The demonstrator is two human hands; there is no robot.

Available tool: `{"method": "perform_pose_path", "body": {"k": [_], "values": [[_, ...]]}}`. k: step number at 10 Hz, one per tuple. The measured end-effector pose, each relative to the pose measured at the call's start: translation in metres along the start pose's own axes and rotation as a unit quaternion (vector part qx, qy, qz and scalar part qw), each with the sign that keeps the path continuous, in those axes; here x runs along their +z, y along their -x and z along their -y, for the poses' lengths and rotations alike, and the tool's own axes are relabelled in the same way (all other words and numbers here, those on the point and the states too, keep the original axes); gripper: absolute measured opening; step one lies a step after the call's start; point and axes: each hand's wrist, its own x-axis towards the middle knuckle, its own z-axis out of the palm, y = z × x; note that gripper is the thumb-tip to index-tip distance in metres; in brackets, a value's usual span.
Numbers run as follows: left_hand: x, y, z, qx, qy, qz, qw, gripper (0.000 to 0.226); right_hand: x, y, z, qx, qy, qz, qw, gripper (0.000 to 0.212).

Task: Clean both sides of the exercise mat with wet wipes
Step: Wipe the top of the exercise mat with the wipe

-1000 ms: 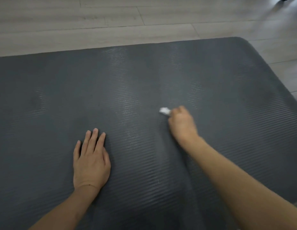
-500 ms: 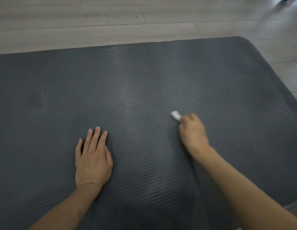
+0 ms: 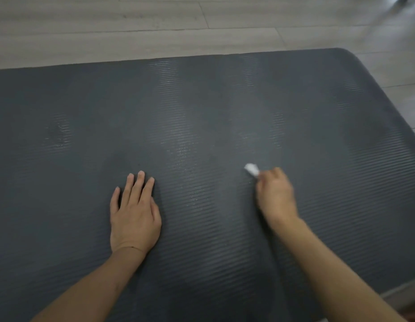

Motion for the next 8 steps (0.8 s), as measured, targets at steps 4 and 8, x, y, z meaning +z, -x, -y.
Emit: {"method": "perform_pose_path", "body": {"k": [4, 8], "values": [[-0.001, 0.0, 0.002, 0.002, 0.001, 0.006, 1.0, 0.06, 0.017, 0.043, 0.084, -0.18, -0.058, 0.065, 0.98, 0.009], [-0.003, 0.0, 0.0, 0.003, 0.008, 0.003, 1.0, 0.06, 0.028, 0.084, 0.114, -0.169, -0.089, 0.036, 0.981, 0.012]]}}
